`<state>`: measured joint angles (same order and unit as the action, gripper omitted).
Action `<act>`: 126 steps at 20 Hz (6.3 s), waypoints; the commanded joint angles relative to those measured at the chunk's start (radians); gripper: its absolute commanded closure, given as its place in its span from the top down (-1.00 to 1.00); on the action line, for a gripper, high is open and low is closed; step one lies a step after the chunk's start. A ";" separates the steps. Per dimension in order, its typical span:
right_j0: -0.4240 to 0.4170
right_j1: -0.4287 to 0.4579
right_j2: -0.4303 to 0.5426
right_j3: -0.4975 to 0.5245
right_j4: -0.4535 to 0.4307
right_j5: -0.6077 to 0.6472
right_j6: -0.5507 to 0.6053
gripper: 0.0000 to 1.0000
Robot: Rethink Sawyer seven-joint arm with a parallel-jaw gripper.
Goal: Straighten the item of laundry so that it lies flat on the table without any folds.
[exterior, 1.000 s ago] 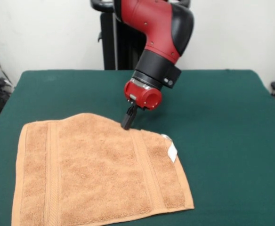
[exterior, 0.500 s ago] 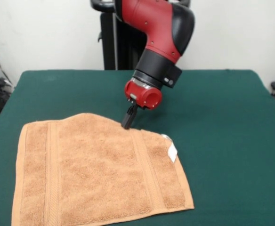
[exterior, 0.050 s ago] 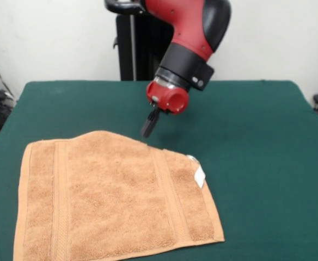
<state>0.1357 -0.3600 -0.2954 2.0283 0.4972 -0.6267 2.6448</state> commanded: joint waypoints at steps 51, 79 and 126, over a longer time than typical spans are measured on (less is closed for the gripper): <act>0.059 -0.033 0.167 0.101 0.202 -0.028 0.417 -1.00; -0.007 -0.010 0.250 0.108 0.186 -0.074 0.684 1.00; -0.053 0.090 0.237 -0.018 0.183 -0.073 0.613 1.00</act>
<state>0.0741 -0.3299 -0.1816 2.0923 0.6436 -0.6787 3.0399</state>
